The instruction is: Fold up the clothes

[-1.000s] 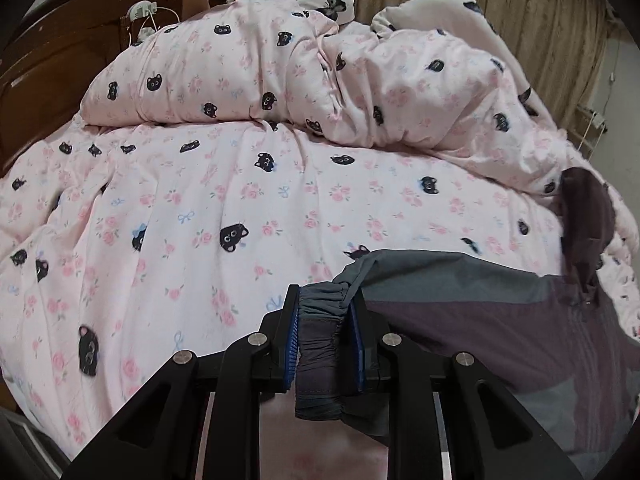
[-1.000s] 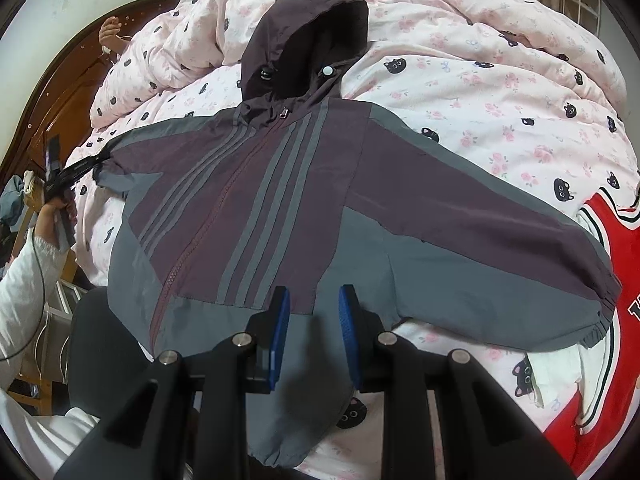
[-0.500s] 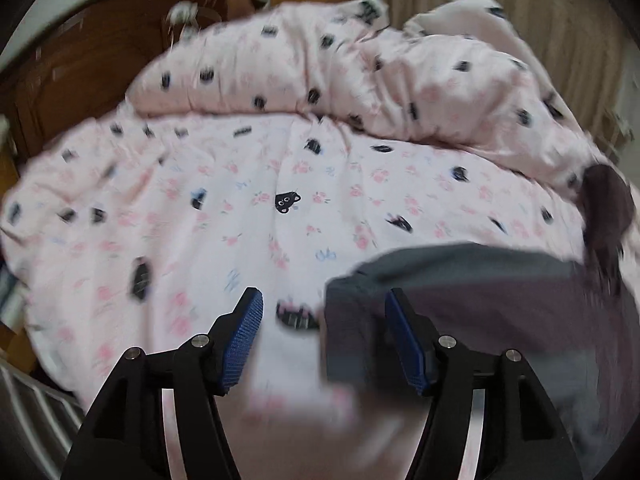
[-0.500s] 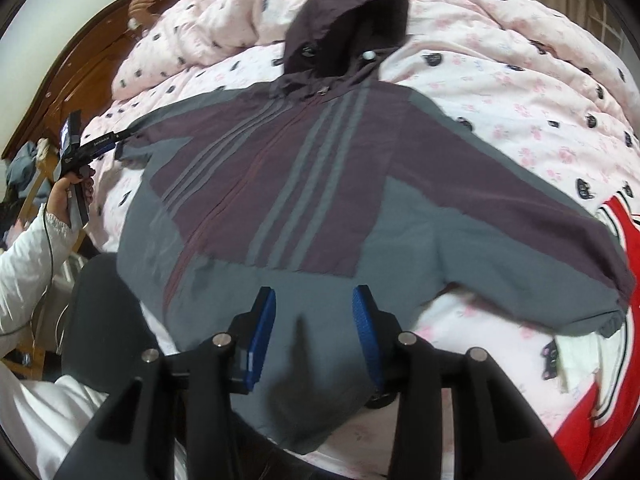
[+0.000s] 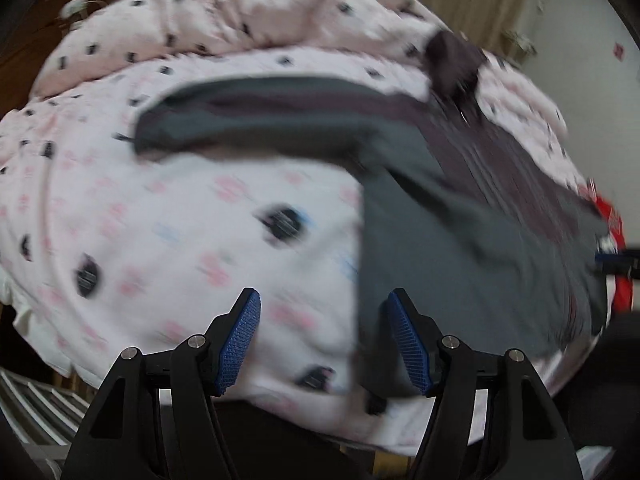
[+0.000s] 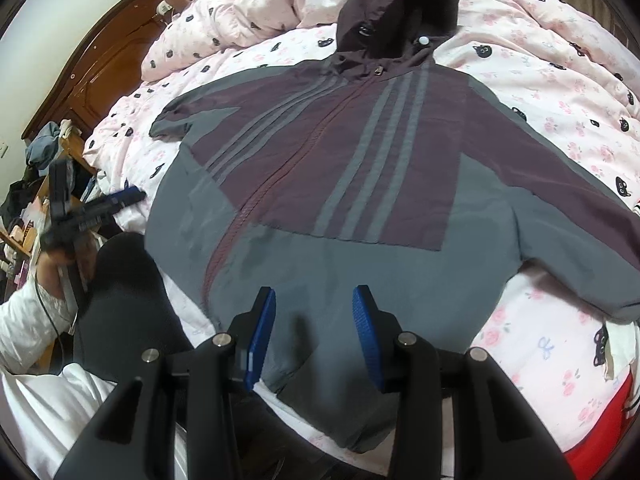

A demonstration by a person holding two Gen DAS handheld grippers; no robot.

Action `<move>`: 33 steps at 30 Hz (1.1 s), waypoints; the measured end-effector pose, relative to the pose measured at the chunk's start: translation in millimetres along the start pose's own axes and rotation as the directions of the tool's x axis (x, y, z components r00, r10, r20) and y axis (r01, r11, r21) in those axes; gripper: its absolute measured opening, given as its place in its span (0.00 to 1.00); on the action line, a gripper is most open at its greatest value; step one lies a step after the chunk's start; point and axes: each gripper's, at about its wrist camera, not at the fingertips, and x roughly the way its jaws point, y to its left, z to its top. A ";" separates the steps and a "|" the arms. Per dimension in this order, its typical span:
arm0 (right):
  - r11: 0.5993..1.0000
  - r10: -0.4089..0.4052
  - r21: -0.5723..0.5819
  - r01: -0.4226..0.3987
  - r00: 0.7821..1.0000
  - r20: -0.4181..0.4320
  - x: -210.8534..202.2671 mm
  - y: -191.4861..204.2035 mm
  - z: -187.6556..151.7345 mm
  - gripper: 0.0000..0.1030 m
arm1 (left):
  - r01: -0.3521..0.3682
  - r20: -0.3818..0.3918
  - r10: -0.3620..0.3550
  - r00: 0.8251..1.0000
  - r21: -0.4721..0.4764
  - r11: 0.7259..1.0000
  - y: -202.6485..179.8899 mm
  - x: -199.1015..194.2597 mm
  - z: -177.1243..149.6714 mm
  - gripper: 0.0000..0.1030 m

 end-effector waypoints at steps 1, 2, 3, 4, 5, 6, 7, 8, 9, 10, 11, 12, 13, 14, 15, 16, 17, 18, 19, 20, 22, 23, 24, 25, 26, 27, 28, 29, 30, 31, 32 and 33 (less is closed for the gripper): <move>1.000 -0.002 -0.001 0.002 1.000 0.001 -0.5 1.3 -0.9 0.40 | 0.006 -0.018 -0.005 1.000 0.016 1.000 -7.4 4.4 -2.0 0.59; 1.000 -0.001 -0.002 0.001 1.000 0.002 -1.5 2.4 -1.7 0.40 | 0.003 -0.021 -0.002 1.000 0.014 1.000 -8.9 6.9 -1.3 0.59; 1.000 0.001 -0.001 -0.001 1.000 0.005 -3.1 3.2 -2.2 0.40 | 0.000 -0.024 0.001 1.000 0.013 1.000 -10.4 9.4 -0.5 0.59; 1.000 0.003 0.000 -0.003 1.000 0.010 -5.2 4.1 -2.7 0.40 | -0.003 -0.026 0.004 1.000 0.011 1.000 -11.9 11.9 0.3 0.59; 1.000 0.004 0.000 -0.004 1.000 0.014 -6.9 4.8 -3.3 0.40 | -0.004 -0.029 0.004 1.000 0.008 1.000 -13.0 14.1 1.1 0.59; 1.000 0.006 0.000 -0.006 1.000 0.017 -8.4 5.3 -3.8 0.40 | 0.008 -0.027 -0.008 1.000 -0.004 1.000 -11.8 14.0 2.1 0.59; 1.000 0.007 0.001 -0.007 1.000 0.020 -9.8 5.9 -4.5 0.40 | 0.026 -0.024 -0.026 0.999 -0.017 1.000 -9.7 12.1 1.7 0.56; 1.000 0.007 0.002 -0.007 1.000 0.022 -11.2 6.4 -5.2 0.40 | 0.060 -0.021 -0.061 0.998 -0.034 0.998 -8.2 9.9 3.1 0.40; 1.000 0.007 0.003 -0.007 1.000 0.024 -12.0 6.6 -5.7 0.40 | 0.076 -0.027 -0.077 0.997 -0.037 0.996 -8.1 9.6 3.7 0.32; 1.000 0.008 0.006 -0.008 1.000 0.026 -12.6 6.7 -6.2 0.40 | 0.089 -0.031 -0.090 0.995 -0.039 0.995 -8.3 9.3 4.1 0.20; 1.000 0.009 0.009 -0.010 1.000 0.028 -13.0 6.7 -6.5 0.40 | 0.087 -0.030 -0.088 0.996 -0.031 0.996 -9.8 9.2 2.7 0.16; 1.000 0.012 0.012 -0.012 0.999 0.030 -13.1 6.9 -5.4 0.40 | 0.083 -0.030 -0.083 0.996 -0.019 0.996 -12.3 9.1 2.4 0.15; 1.000 0.014 0.013 -0.014 0.999 0.032 -13.0 7.1 -3.5 0.40 | 0.079 -0.030 -0.079 0.996 -0.009 0.997 -14.6 8.9 2.0 0.11; 1.000 0.016 0.015 -0.017 0.999 0.034 -12.9 7.3 -1.6 0.40 | 0.081 -0.029 -0.082 0.996 -0.013 0.997 -15.5 8.4 2.2 0.10; 1.000 0.018 0.016 -0.019 0.999 0.036 -12.8 7.5 0.3 0.40 | 0.084 -0.028 -0.084 0.996 -0.018 0.996 -16.3 7.9 2.3 0.10; 1.000 0.019 0.014 -0.020 0.999 0.040 -13.0 8.8 4.1 0.40 | 0.087 -0.025 -0.088 0.996 -0.028 0.996 -15.7 6.5 2.5 0.10; 1.000 0.020 0.010 -0.021 0.999 0.045 -13.4 10.6 9.0 0.40 | 0.091 -0.020 -0.092 0.996 -0.043 0.995 -14.4 4.2 2.3 0.10; 1.000 0.021 0.004 -0.021 0.998 0.052 -13.5 13.3 15.4 0.40 | 0.097 -0.017 -0.098 0.995 -0.066 0.993 -12.5 2.3 1.6 0.12; 1.000 0.023 -0.005 -0.023 0.998 0.059 -13.1 16.8 22.8 0.40 | 0.103 -0.021 -0.105 0.994 -0.085 0.991 -10.6 1.9 1.2 0.16; 1.000 0.025 -0.016 -0.024 0.998 0.062 -11.4 21.1 31.3 0.40 | 0.108 -0.026 -0.111 0.993 -0.093 0.990 -10.5 1.8 1.2 0.19; 0.999 0.025 -0.037 -0.023 0.998 0.065 -4.1 31.1 51.1 0.40 | 0.103 -0.032 -0.106 0.994 -0.089 0.991 -11.6 2.9 -0.9 0.21; 0.999 0.022 -0.044 -0.020 0.998 0.067 2.4 36.7 62.9 0.40 | 0.103 -0.044 -0.107 0.993 -0.088 0.991 -12.8 5.1 -2.4 0.21; 0.999 0.020 -0.052 -0.016 0.997 0.068 8.9 42.3 74.7 0.40 | 0.105 -0.051 -0.109 0.993 -0.086 0.991 -14.7 7.1 -4.2 0.21; 0.998 0.017 -0.059 -0.013 0.997 0.070 15.4 47.9 86.4 0.40 | 0.097 -0.046 -0.100 0.994 -0.078 0.992 -16.6 7.4 -5.9 0.21; 0.998 0.020 -0.059 -0.016 0.997 0.069 24.2 53.7 99.9 0.40 | 0.088 -0.043 -0.091 0.995 -0.068 0.994 -18.7 7.8 -7.3 0.21; 0.998 0.022 -0.059 -0.018 0.998 0.064 34.1 59.7 112.3 0.40 | 0.077 -0.046 -0.079 0.996 -0.053 0.996 -20.9 8.8 -7.6 0.21; 0.998 0.021 -0.061 -0.018 0.998 0.059 43.7 65.9 123.6 0.40 | 0.074 -0.045 -0.077 0.996 -0.053 0.996 -21.0 9.2 -7.6 0.17; 0.997 0.016 -0.070 -0.012 0.999 0.051 56.7 74.1 137.5 0.40 | 0.072 -0.044 -0.074 0.996 -0.054 0.996 -21.1 9.6 -7.5 0.11; 0.997 0.007 -0.081 -0.004 0.999 0.042 68.3 81.2 148.4 0.40 | 0.070 -0.044 -0.073 0.996 -0.055 0.996 -21.0 9.9 -7.5 0.09; 0.996 0.000 -0.093 0.003 1.000 0.029 79.8 88.4 157.8 0.40 | 0.072 -0.045 -0.075 0.996 -0.059 0.996 -19.8 9.3 -7.8 0.06; 0.994 -0.013 -0.105 0.014 1.000 0.011 92.6 94.6 165.4 0.40 | 0.074 -0.045 -0.077 0.996 -0.062 0.995 -18.8 8.6 -8.1 0.04; 0.993 -0.030 -0.116 0.028 1.000 -0.009 105.6 99.8 171.5 0.40 | 0.072 -0.043 -0.075 0.996 -0.060 0.996 -18.7 6.7 -8.4 0.03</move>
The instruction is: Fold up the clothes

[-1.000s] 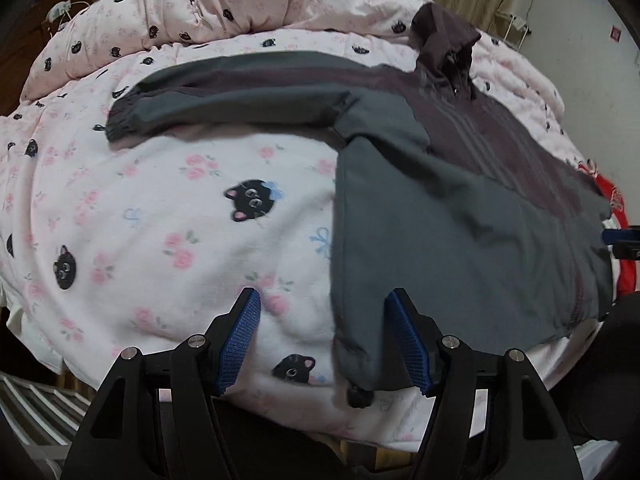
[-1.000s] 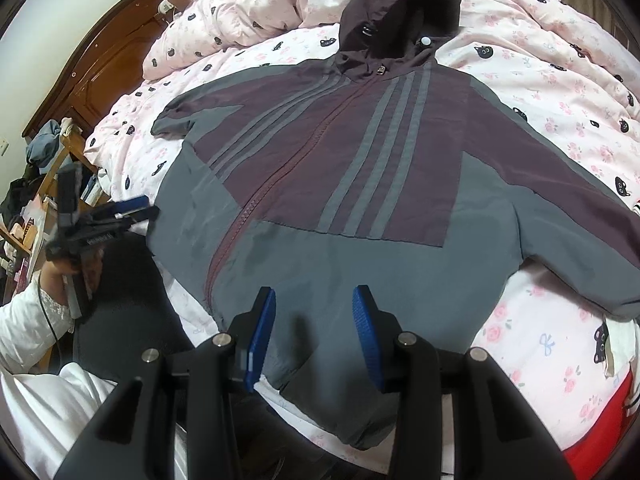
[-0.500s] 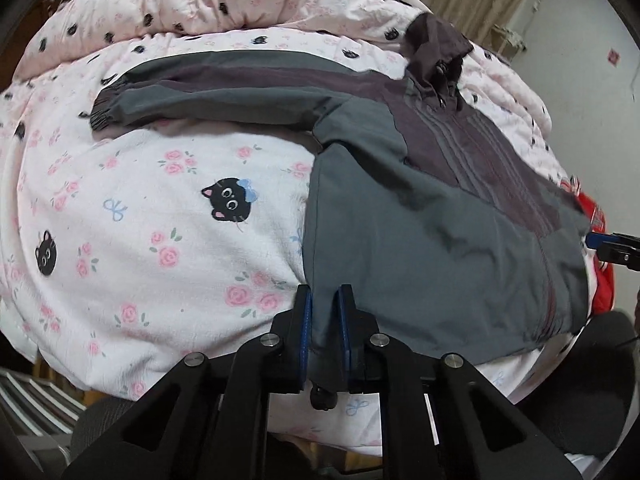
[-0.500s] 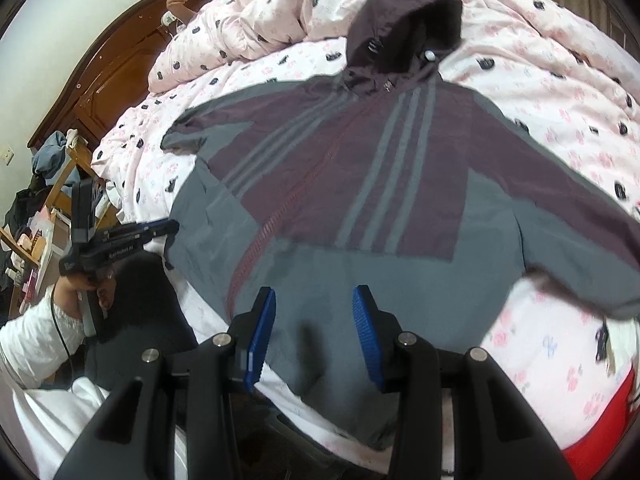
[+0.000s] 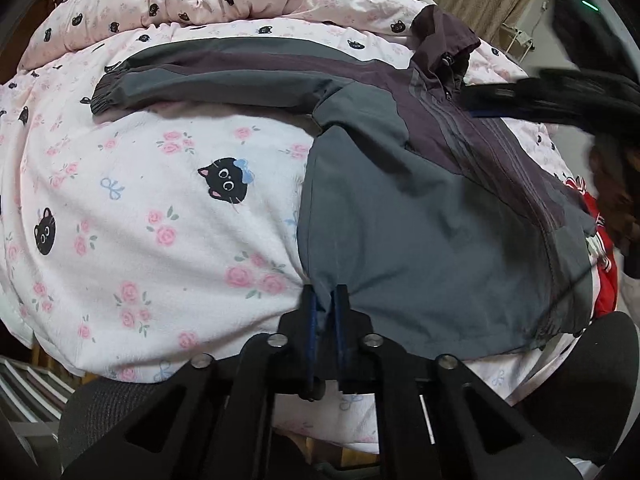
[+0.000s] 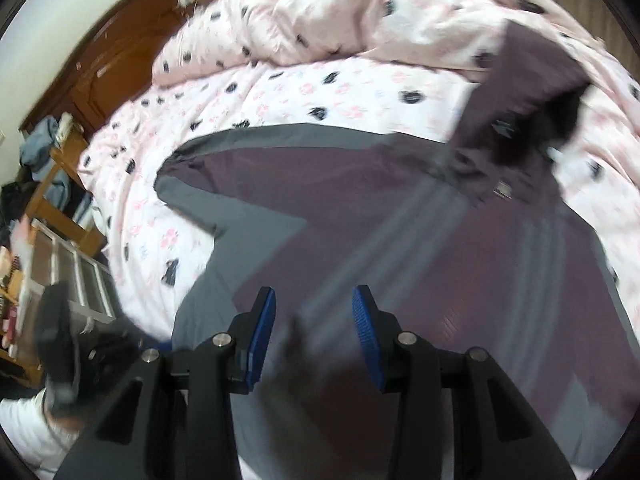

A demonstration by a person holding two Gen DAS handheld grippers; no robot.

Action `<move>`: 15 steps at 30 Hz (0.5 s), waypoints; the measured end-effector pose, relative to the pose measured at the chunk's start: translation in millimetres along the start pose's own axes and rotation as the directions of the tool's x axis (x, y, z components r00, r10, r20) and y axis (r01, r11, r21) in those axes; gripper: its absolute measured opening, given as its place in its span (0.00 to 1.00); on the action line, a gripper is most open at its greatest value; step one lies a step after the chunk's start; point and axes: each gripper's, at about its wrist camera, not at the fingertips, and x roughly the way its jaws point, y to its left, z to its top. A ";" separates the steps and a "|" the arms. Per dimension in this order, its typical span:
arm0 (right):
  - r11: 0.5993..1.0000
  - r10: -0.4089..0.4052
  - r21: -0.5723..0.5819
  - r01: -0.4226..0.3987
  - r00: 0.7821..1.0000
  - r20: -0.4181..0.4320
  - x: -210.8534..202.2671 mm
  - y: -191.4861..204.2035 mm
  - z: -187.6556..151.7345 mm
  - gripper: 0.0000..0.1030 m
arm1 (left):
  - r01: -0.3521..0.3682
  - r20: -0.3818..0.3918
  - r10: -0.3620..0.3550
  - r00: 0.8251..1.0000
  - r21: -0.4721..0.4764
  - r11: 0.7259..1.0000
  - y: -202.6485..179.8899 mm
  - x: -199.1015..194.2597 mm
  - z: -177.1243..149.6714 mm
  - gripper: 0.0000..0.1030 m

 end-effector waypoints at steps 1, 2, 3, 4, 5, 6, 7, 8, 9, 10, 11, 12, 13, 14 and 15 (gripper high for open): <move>1.000 -0.014 -0.011 0.014 1.000 -0.021 12.8 4.9 6.9 0.40 | -0.002 0.002 0.002 1.000 0.002 1.000 -0.1 -1.9 -0.4 0.02; 0.999 -0.029 -0.023 0.028 0.999 -0.042 25.5 9.7 13.8 0.40 | -0.003 0.005 0.003 1.000 0.003 1.000 -0.1 -3.7 -0.8 0.02; 0.998 -0.046 -0.033 0.044 0.997 -0.059 35.8 11.5 16.4 0.40 | -0.004 0.006 0.004 1.000 0.004 1.000 0.0 -5.7 -1.3 0.02; 0.997 -0.064 -0.042 0.061 0.995 -0.074 44.7 11.6 16.7 0.40 | -0.004 0.004 0.004 1.000 -0.001 1.000 0.8 -8.3 -2.1 0.02; 0.996 -0.082 -0.052 0.078 0.993 -0.089 53.6 11.7 16.9 0.40 | -0.004 0.003 0.004 1.000 -0.007 1.000 1.6 -11.0 -3.0 0.01; 0.994 -0.099 -0.054 0.094 0.991 -0.095 60.3 9.9 17.4 0.40 | -0.004 0.001 0.004 1.000 -0.011 1.000 2.3 -13.7 -4.1 0.02; 0.993 -0.114 -0.051 0.110 0.989 -0.097 65.8 7.1 18.0 0.40 | -0.002 0.000 0.002 1.000 -0.011 1.000 2.2 -17.2 -6.0 0.01; 0.992 -0.122 -0.039 0.119 0.988 -0.094 68.8 3.4 18.9 0.40 | 0.000 0.000 0.000 1.000 -0.012 1.000 2.1 -20.5 -7.8 0.01; 0.992 -0.126 -0.022 0.125 0.988 -0.088 70.6 -0.7 20.0 0.40 | 0.002 0.002 -0.002 1.000 -0.012 1.000 1.9 -23.1 -9.1 0.01; 0.992 -0.129 -0.011 0.129 0.988 -0.087 72.1 -4.0 20.9 0.40 | 0.005 0.004 -0.005 1.000 -0.013 1.000 1.8 -25.8 -10.5 0.01; 0.991 -0.131 -0.003 0.131 0.988 -0.087 73.4 -6.8 21.8 0.40 | 0.006 0.004 -0.006 1.000 -0.015 1.000 1.9 -28.2 -12.2 0.01; 0.991 -0.133 0.005 0.134 0.987 -0.088 74.8 -9.6 22.7 0.40 | 0.006 0.001 -0.006 1.000 -0.016 1.000 2.1 -28.4 -13.3 0.01; 0.991 -0.134 0.005 0.135 0.987 -0.093 77.2 -11.3 23.3 0.40 | 0.004 -0.003 -0.004 1.000 -0.016 1.000 2.3 -27.4 -14.1 0.01; 0.991 -0.136 -0.001 0.137 0.986 -0.100 79.7 -11.8 23.7 0.41 | -0.002 -0.011 0.002 1.000 -0.015 1.000 3.4 -24.8 -15.3 0.01; 0.990 -0.139 -0.009 0.139 0.985 -0.106 81.9 -11.8 24.1 0.41 | -0.009 -0.025 0.008 1.000 -0.015 1.000 5.3 -20.0 -17.3 0.01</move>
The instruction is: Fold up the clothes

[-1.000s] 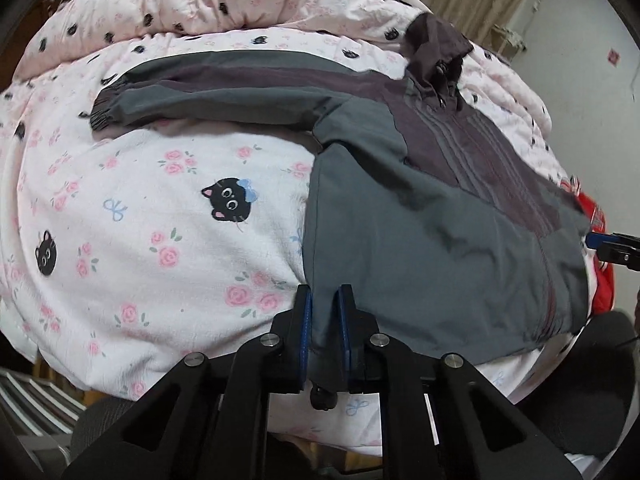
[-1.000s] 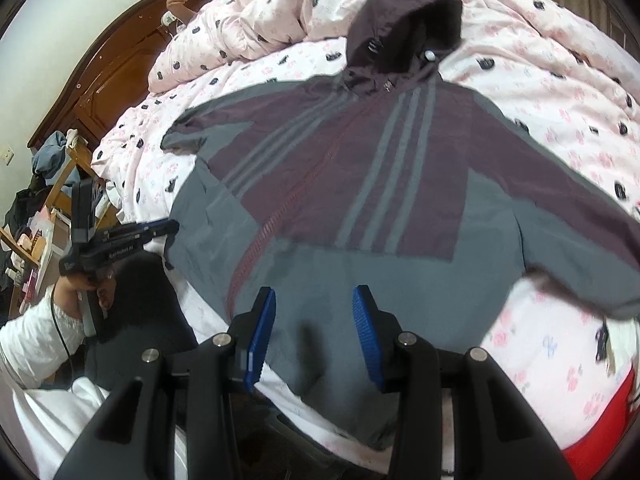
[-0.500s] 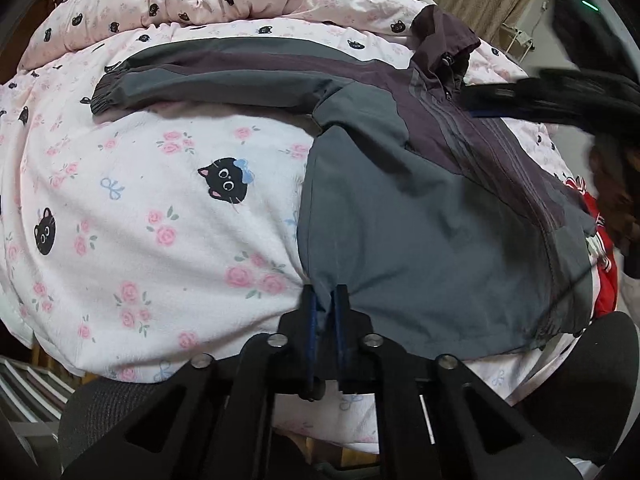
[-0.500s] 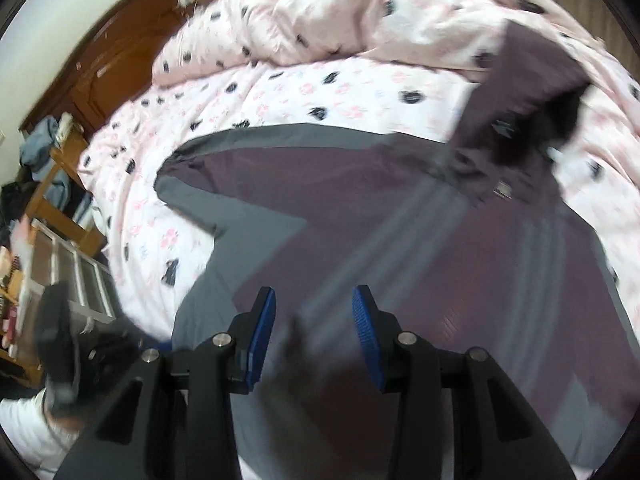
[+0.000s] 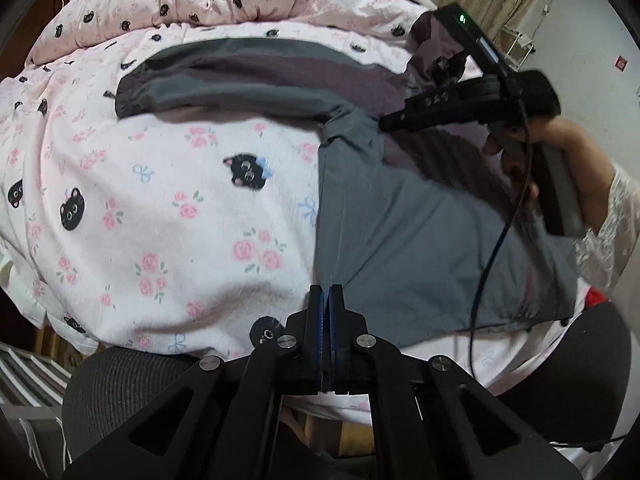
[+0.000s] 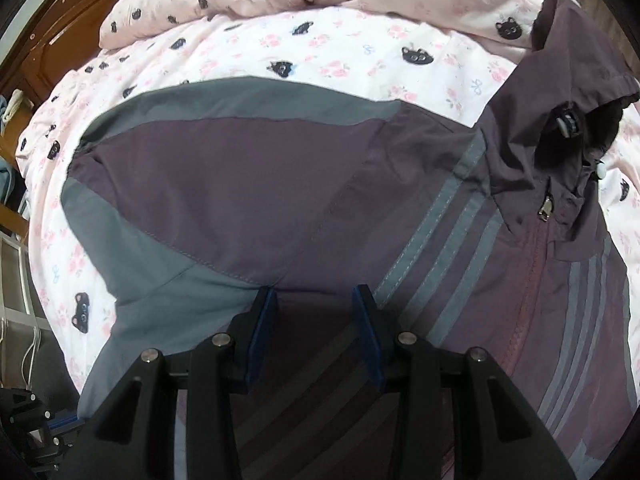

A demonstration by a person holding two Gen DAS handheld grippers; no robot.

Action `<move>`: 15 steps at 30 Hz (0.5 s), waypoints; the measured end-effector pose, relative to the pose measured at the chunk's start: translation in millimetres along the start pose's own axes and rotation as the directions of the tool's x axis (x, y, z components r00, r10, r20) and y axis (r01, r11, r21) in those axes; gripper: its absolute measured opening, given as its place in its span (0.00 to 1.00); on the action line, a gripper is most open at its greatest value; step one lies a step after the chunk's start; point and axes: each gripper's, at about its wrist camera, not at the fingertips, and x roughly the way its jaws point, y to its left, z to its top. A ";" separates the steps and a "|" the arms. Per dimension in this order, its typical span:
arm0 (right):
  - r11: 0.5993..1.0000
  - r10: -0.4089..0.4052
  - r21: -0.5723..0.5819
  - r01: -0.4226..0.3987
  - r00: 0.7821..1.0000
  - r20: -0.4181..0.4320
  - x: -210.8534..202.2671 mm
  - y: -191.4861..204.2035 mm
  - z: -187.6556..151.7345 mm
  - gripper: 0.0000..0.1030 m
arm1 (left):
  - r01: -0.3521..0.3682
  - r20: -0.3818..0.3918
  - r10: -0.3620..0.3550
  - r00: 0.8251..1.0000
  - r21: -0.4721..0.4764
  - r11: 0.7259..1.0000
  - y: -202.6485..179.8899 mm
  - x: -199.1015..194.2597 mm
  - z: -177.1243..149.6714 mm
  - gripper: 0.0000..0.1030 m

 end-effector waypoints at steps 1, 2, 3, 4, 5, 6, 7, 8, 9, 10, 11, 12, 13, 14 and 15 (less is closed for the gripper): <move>1.000 -0.005 -0.009 0.005 1.000 -0.004 1.4 0.8 0.4 0.41 | -0.004 -0.018 0.004 1.000 -0.012 1.000 2.8 5.1 -1.2 0.02; 1.000 -0.012 -0.018 0.012 1.000 -0.006 2.3 1.9 0.6 0.42 | -0.008 -0.034 0.007 0.999 -0.027 1.000 5.7 9.4 -2.2 0.06; 1.000 -0.017 -0.026 0.017 1.000 -0.007 2.2 3.2 1.2 0.42 | -0.013 -0.039 0.011 0.999 -0.051 0.999 9.7 9.9 -2.7 0.07; 0.999 -0.015 -0.033 0.016 1.000 0.003 -1.6 3.8 0.9 0.42 | -0.017 -0.041 0.014 0.999 -0.074 0.997 13.4 9.2 -3.1 0.09; 0.999 -0.010 -0.040 0.011 1.000 0.018 -7.1 4.0 0.1 0.42 | -0.019 -0.029 0.016 0.999 -0.089 0.996 15.5 2.6 -2.5 0.12; 0.999 0.007 -0.045 -0.005 0.999 0.045 -15.4 2.9 -1.9 0.42 | -0.023 -0.013 0.022 1.000 -0.101 0.995 17.0 -4.4 -1.5 0.13; 0.998 0.030 -0.048 -0.026 0.996 0.078 -25.2 1.0 -4.5 0.42 | -0.039 0.018 0.041 0.999 -0.092 0.995 15.8 -13.9 2.0 0.16; 0.998 0.053 -0.052 -0.048 0.992 0.118 -36.8 -2.1 -7.7 0.43 | -0.055 0.051 0.059 0.997 -0.080 0.995 13.9 -23.3 6.3 0.22; 0.997 0.065 -0.049 -0.057 0.984 0.164 -49.4 -9.1 -11.5 0.45 | -0.064 0.096 0.069 0.993 -0.051 0.997 8.5 -31.8 15.5 0.27; 0.997 0.069 -0.042 -0.061 0.975 0.210 -61.9 -17.8 -15.3 0.47 | -0.075 0.141 0.078 0.987 -0.021 0.997 3.2 -40.3 24.6 0.38; 0.997 0.072 -0.036 -0.065 0.964 0.256 -74.5 -26.4 -19.2 0.51 | -0.087 0.186 0.084 0.979 0.007 0.996 -2.2 -48.8 33.8 0.47; 0.998 0.064 -0.017 -0.062 0.954 0.294 -85.2 -38.1 -22.0 0.54 | -0.098 0.226 0.087 0.970 0.035 0.995 -7.9 -55.7 43.6 0.50; 0.998 0.048 0.010 -0.055 0.944 0.328 -94.8 -51.4 -24.3 0.55 | -0.095 0.242 0.078 0.967 0.062 0.994 -15.4 -54.0 57.3 0.51; 0.998 0.028 0.047 -0.047 0.934 0.356 -103.2 -68.2 -26.7 0.57 | -0.093 0.258 0.068 0.964 0.088 0.992 -22.9 -52.3 70.9 0.51; 0.995 0.004 0.088 -0.040 0.925 0.380 -110.8 -86.8 -29.3 0.58 | -0.092 0.274 0.058 0.960 0.114 0.989 -30.4 -50.7 84.6 0.51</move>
